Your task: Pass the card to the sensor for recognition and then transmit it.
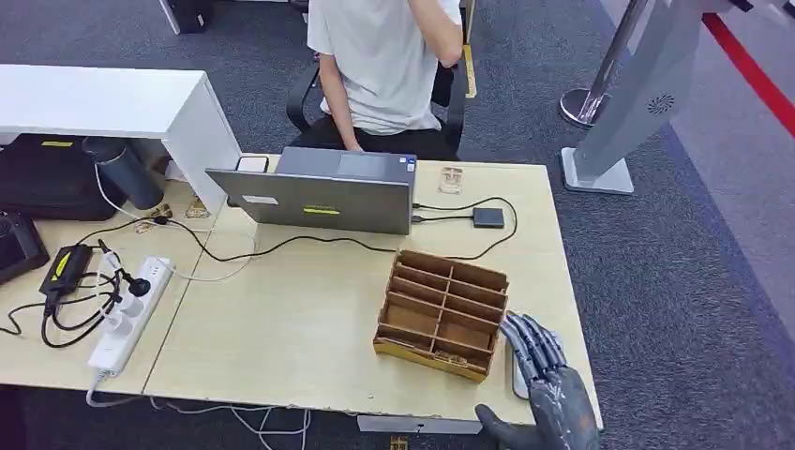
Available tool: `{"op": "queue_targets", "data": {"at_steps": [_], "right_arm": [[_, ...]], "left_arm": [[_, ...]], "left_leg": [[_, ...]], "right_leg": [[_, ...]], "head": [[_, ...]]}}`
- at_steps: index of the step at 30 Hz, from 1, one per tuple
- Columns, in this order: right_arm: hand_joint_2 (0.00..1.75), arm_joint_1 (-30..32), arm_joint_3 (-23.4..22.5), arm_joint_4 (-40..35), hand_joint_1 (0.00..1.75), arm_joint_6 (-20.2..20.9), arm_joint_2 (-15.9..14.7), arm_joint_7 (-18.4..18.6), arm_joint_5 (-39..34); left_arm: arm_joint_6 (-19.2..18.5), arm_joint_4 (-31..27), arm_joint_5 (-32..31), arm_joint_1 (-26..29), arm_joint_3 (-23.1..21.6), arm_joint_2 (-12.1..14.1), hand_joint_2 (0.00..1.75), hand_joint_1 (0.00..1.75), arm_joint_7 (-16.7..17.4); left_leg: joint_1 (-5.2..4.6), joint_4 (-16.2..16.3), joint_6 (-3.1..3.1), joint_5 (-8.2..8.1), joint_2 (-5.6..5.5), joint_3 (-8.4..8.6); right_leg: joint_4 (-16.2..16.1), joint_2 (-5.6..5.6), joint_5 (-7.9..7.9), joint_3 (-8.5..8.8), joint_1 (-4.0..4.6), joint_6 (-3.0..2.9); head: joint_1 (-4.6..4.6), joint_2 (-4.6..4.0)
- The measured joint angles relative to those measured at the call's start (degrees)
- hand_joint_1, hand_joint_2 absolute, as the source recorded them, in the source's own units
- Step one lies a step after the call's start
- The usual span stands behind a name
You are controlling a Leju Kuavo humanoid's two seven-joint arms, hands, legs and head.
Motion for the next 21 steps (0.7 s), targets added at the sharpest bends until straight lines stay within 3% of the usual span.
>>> {"op": "queue_targets", "data": {"at_steps": [17, 19, 21], "right_arm": [[1.75, -4.5, 8.5, 7.5, 0.0, -3.1, -0.4, 1.0, 1.4], [1.75, -5.2, 9.4, 9.1, 0.0, -5.2, -0.3, 2.9, 5.2], [1.75, -5.7, 9.7, 10.4, 0.0, -7.0, 0.1, 6.3, 13.6]], "left_arm": [[-0.1, 0.0, -0.5, -0.2, 0.0, -0.2, 1.75, 0.0, 0.7], [-0.1, 0.0, -1.0, -0.2, 0.0, -0.3, 1.75, 0.0, 0.8], [-0.2, 0.0, -1.3, -0.3, 0.0, -0.3, 1.75, 0.0, 1.2]], "left_leg": [[0.0, 0.0, 0.0, 0.0, 0.0, 0.0], [0.0, 0.0, 0.0, 0.0, 0.0, 0.01], [0.0, 0.0, 0.0, 0.0, 0.0, 0.02]], "right_leg": [[0.0, 0.01, 0.0, 0.0, 0.0, 0.0], [0.0, 0.01, 0.0, 0.0, 0.0, 0.0], [0.0, 0.01, 0.0, 0.01, 0.0, 0.0]], "head": [[-0.02, 0.0], [0.0, 0.0], [0.0, 0.0]]}}
